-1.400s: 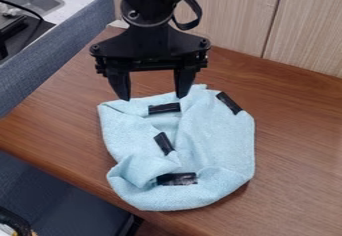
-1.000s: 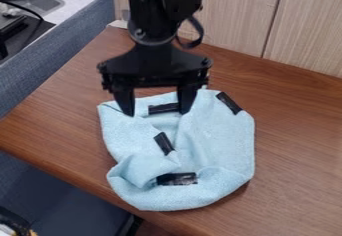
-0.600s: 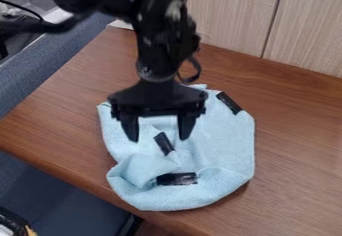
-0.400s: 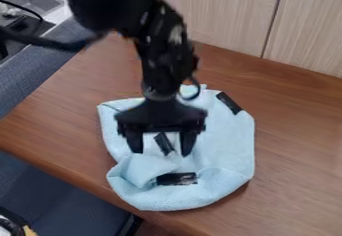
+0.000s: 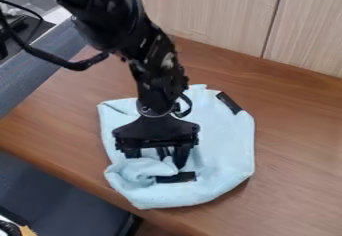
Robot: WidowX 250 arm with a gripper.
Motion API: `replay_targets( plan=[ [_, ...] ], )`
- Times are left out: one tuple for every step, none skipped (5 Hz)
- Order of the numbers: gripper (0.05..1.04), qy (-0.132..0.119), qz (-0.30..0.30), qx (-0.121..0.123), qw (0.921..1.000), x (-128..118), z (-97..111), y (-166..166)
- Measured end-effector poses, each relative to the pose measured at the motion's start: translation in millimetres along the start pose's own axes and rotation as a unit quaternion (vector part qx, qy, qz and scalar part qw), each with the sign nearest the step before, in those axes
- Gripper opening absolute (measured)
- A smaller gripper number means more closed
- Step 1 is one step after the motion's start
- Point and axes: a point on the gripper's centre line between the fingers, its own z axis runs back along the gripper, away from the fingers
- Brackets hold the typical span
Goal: Move the cloth from the bottom right to the top left of the table
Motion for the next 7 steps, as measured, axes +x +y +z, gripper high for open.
replay_targets(
  plan=[
    [1.0, 0.004, 0.015, -0.004, 0.9999, 7.6, -2.6, -0.2],
    [1.0, -0.001, 0.031, -0.007, 0.9995, 33.0, -5.3, 3.6],
    [1.0, -0.009, 0.05, -0.004, 0.9987, 65.9, -8.7, 14.1],
    [1.0, -0.014, 0.074, -0.001, 0.9971, 98.5, -11.9, 29.9],
    [1.0, -0.019, 0.1, 0.002, 0.9949, 124.6, -14.2, 46.7],
    [0.999, -0.018, 0.098, 0.005, 0.995, 127.9, -14.5, 50.7],
    [0.998, -0.016, 0.096, 0.007, 0.9952, 124.2, -13.7, 52.1]
  ],
)
